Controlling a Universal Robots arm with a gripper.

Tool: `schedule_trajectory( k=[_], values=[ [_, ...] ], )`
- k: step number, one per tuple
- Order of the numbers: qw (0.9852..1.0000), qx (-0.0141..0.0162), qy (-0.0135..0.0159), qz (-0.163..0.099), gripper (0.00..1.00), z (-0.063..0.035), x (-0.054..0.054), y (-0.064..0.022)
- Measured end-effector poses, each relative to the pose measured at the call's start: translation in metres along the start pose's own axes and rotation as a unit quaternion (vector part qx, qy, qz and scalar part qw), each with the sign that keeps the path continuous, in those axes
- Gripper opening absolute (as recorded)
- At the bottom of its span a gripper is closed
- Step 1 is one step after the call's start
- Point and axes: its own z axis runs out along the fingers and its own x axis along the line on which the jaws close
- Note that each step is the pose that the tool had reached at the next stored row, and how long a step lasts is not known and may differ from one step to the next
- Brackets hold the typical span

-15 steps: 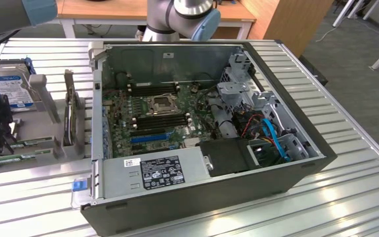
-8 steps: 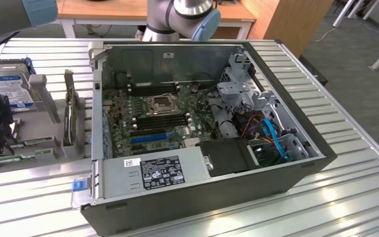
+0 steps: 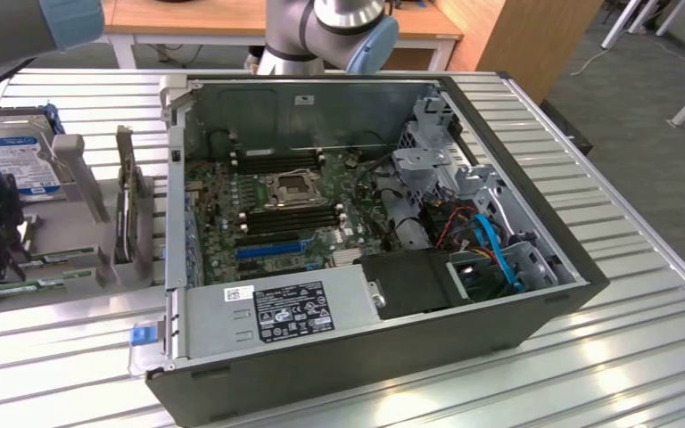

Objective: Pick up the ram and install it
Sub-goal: 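Pick up the ram and move it above insertion slot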

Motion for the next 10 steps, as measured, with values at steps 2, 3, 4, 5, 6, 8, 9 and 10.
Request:
schedule_trajectory(
  k=[2,3,4,5,6,8,9,10],
  values=[
    [1.0000,0.0000,0.0000,0.000,0.31,0.0000,0.0011,0.0000],
    [1.0000,0.0000,0.0000,0.000,0.31,0.0000,0.0015,0.0000],
    [1.0000,-0.0001,0.0000,0.000,0.31,-0.0001,0.0016,0.0000],
    [1.0000,0.0000,0.0000,-0.001,0.31,-0.0001,0.0016,0.0000],
    [1.0000,0.0000,0.0000,-0.001,0.31,0.0000,0.0018,-0.0001],
    [1.0000,0.0000,0.0000,-0.001,0.31,0.0000,0.0018,-0.0001],
    [1.0000,0.0000,0.0000,-0.001,0.31,0.0000,0.0018,-0.0001],
    [1.0000,0.0000,0.0000,-0.001,0.31,0.0000,0.0018,-0.0001]
  ],
)
